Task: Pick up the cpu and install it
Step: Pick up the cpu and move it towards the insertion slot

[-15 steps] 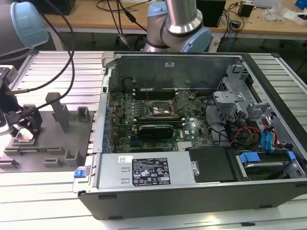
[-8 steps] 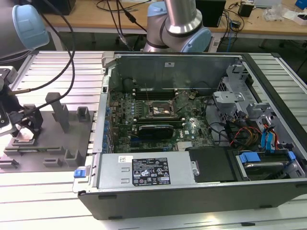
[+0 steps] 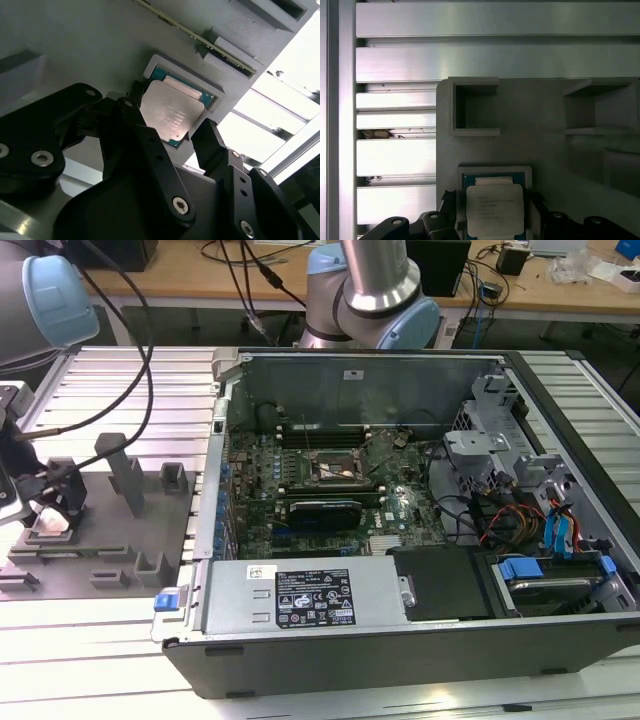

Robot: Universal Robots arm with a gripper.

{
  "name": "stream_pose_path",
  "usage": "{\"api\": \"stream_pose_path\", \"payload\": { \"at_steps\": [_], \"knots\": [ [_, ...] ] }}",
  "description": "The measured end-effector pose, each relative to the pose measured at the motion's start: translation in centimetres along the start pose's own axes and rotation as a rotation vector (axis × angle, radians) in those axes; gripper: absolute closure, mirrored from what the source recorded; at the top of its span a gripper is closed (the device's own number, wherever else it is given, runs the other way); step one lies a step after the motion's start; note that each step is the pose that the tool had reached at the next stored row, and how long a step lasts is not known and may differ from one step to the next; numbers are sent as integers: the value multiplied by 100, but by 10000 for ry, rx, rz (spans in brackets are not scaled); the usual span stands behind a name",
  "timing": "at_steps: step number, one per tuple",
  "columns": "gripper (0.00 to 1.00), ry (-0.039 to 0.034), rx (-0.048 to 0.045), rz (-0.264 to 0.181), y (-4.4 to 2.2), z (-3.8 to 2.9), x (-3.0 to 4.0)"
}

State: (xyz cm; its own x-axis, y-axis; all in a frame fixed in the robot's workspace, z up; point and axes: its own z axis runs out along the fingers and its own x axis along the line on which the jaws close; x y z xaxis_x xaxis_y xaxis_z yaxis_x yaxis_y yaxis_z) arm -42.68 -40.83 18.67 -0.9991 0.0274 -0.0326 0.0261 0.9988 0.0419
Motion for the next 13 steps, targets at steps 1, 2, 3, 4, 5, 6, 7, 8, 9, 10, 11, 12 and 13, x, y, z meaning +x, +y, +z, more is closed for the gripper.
{"api": "stream_pose_path", "payload": {
  "at_steps": [1,2,3,4,5,6,7,8,9,10,11,12,13],
  "knots": [
    [34,-1,-1,1,1,2,-8],
    [34,0,0,-1,0,3,-19],
    [34,0,0,0,0,3,-24],
    [34,1,0,0,0,3,-24],
    [34,1,0,0,0,3,-25],
    [34,3,0,-1,0,2,-25],
    [34,3,1,0,0,0,-25],
    [34,2,0,0,1,-4,-26],
    [34,2,0,0,1,-11,-26],
    [34,1,0,-1,1,-12,-26],
    [34,2,0,0,1,-13,-26],
    [34,1,0,0,0,-13,-25],
    [34,1,-1,0,1,-13,-26]
  ]
}}
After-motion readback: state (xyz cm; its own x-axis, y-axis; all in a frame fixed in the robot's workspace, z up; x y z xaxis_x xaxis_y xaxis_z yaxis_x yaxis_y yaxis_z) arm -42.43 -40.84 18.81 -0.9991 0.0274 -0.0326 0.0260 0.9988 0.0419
